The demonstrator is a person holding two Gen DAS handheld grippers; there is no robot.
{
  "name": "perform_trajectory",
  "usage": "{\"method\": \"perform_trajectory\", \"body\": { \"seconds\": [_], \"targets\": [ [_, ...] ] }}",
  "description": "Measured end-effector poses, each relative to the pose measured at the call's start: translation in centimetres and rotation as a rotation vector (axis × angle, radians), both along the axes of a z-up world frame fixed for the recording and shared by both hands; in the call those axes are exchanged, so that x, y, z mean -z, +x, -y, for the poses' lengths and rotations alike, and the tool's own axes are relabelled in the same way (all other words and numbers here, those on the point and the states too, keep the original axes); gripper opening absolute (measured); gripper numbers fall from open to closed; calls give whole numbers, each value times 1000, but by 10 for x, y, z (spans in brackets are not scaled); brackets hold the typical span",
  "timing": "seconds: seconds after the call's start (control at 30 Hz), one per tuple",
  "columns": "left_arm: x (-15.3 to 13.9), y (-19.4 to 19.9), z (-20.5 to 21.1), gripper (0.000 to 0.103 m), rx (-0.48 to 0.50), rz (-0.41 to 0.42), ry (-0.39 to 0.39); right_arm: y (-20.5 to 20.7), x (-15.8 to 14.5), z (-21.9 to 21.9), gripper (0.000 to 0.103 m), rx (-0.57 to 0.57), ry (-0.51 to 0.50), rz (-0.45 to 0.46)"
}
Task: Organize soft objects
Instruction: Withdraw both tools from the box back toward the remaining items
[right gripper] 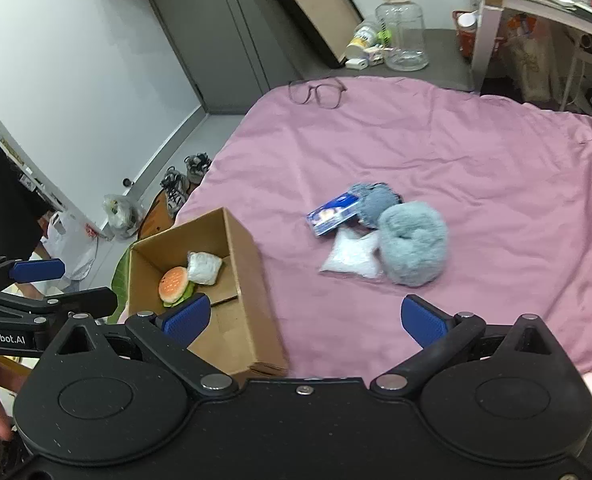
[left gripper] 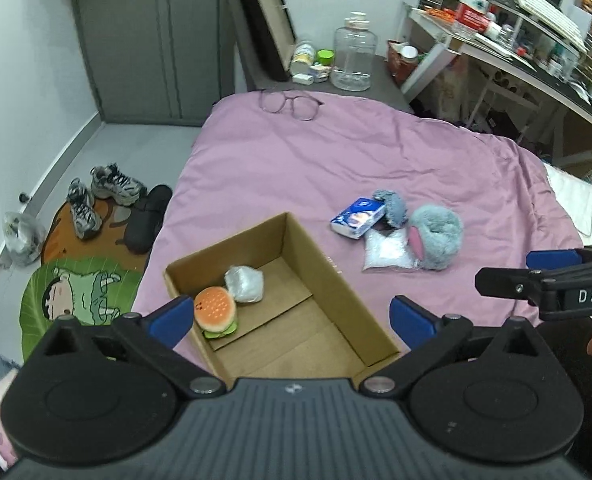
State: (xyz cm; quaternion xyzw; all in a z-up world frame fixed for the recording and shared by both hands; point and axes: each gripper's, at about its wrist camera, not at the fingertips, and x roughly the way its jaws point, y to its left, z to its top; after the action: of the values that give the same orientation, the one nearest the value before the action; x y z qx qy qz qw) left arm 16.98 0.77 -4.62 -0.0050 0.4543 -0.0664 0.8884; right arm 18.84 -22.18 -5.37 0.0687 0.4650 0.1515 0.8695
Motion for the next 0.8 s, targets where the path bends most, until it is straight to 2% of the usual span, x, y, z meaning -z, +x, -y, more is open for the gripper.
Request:
{"method": "perform_trajectory", "body": {
  "seconds": [0.37,0.8],
  "targets": [
    [-12,5,45,103,32,-4,33,-4,-3,60,103,71,46,4],
    [-8,36,91,102,83,-8,46,11,6,108,102,122,98,-1]
  ]
}}
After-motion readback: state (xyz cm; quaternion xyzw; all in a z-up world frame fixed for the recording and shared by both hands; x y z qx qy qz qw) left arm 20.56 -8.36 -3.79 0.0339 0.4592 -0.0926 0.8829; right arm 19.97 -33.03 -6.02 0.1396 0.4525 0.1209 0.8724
